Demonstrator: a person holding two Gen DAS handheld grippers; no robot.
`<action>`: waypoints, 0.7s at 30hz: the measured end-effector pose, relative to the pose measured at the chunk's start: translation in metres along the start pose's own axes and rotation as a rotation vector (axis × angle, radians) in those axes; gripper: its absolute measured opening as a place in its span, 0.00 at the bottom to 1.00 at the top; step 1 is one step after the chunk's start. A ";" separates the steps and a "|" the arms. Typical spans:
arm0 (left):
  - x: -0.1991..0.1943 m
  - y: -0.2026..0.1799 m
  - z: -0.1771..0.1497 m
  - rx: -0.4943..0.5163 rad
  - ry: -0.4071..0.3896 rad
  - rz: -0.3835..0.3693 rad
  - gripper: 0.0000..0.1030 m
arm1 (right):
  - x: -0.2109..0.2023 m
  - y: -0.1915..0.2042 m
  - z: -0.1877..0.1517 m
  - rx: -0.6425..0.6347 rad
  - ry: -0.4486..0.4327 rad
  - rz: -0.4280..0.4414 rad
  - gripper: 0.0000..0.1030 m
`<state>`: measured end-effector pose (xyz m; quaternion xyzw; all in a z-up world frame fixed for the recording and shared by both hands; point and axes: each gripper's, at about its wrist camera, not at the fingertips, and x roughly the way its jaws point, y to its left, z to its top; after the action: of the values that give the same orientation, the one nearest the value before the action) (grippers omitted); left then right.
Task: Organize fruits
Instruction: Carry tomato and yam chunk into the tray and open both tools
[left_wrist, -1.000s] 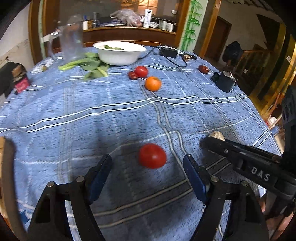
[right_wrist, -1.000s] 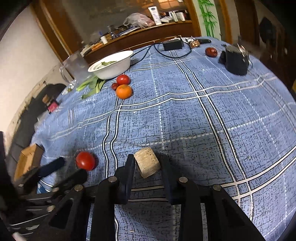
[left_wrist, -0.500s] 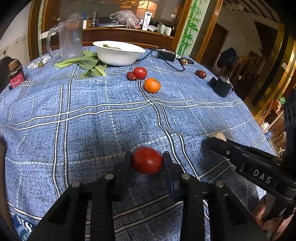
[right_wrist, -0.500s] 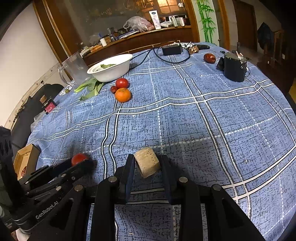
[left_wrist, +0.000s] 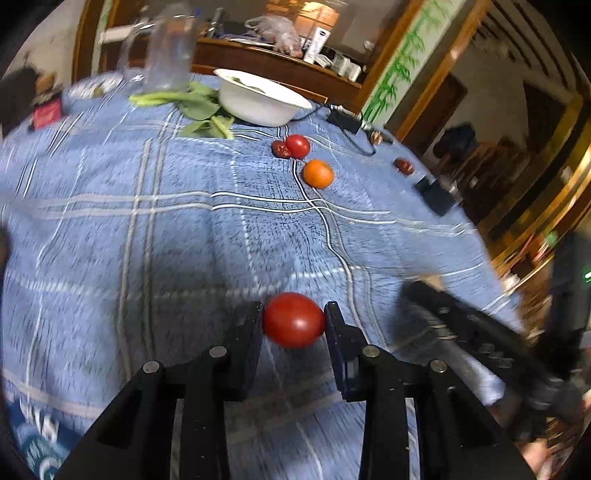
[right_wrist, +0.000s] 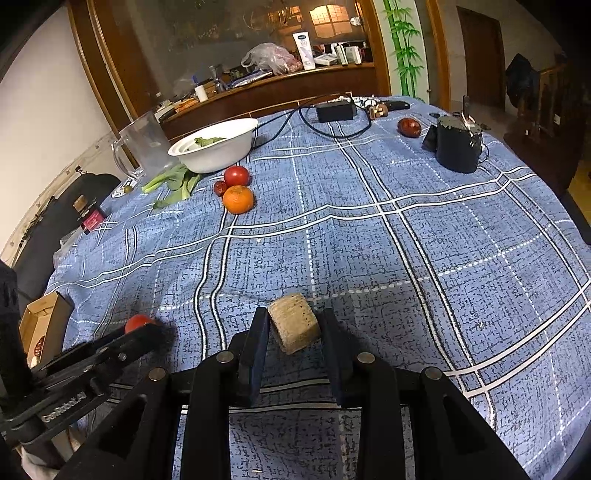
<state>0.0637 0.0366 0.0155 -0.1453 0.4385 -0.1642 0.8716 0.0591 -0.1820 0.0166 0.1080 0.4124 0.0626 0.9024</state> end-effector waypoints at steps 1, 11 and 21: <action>-0.015 0.006 -0.002 -0.029 -0.012 -0.030 0.31 | -0.003 0.003 -0.001 -0.006 0.001 0.003 0.29; -0.149 0.116 -0.021 -0.183 -0.133 0.108 0.31 | -0.030 0.111 -0.010 -0.175 0.014 0.142 0.30; -0.200 0.217 -0.029 -0.250 -0.114 0.421 0.31 | -0.013 0.277 -0.040 -0.381 0.157 0.388 0.30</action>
<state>-0.0381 0.3121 0.0564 -0.1664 0.4260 0.0850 0.8852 0.0140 0.0892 0.0686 0.0083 0.4335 0.3187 0.8429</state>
